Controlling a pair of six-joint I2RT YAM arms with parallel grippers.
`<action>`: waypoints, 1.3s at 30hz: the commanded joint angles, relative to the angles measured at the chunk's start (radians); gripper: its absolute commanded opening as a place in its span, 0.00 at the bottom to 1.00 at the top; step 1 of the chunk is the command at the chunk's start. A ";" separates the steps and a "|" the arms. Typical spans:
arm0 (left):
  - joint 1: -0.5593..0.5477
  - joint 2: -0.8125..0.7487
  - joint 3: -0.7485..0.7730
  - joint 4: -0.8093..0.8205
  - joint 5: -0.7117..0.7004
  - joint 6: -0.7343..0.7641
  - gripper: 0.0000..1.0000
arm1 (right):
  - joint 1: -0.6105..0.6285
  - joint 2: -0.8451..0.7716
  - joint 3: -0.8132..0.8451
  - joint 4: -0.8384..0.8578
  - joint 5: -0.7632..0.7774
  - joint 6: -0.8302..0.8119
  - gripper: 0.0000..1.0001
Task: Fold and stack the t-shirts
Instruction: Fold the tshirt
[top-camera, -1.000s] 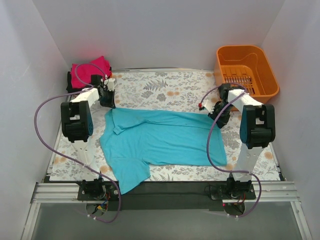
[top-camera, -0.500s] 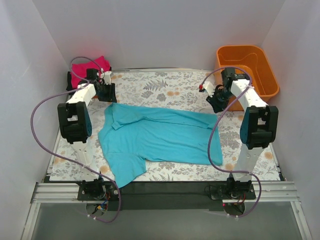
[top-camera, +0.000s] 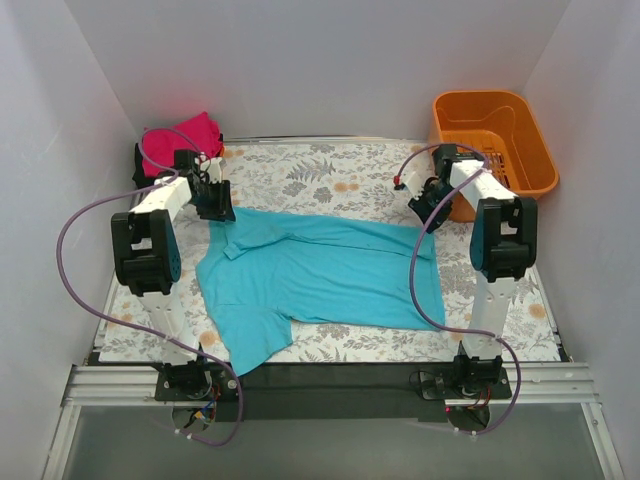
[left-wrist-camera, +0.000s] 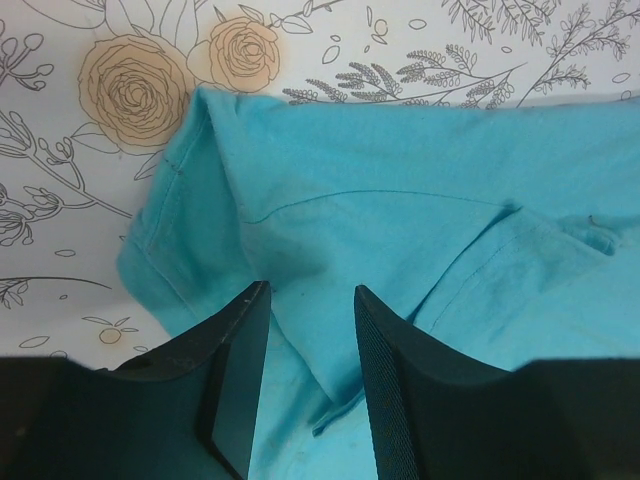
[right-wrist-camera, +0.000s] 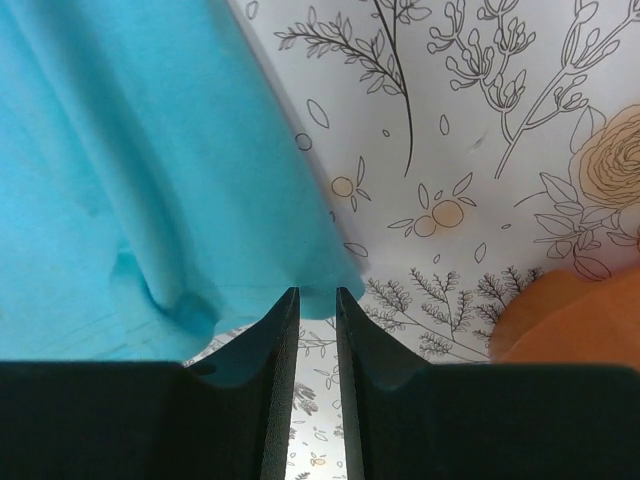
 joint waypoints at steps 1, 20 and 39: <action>0.005 -0.006 0.003 0.007 -0.025 -0.024 0.38 | 0.016 0.016 -0.007 0.049 0.042 0.034 0.24; 0.005 0.023 -0.043 0.013 -0.048 -0.033 0.29 | 0.028 0.064 -0.032 0.093 0.126 0.036 0.21; 0.042 0.022 -0.007 -0.024 -0.206 0.057 0.00 | 0.028 0.070 -0.035 0.106 0.183 0.022 0.21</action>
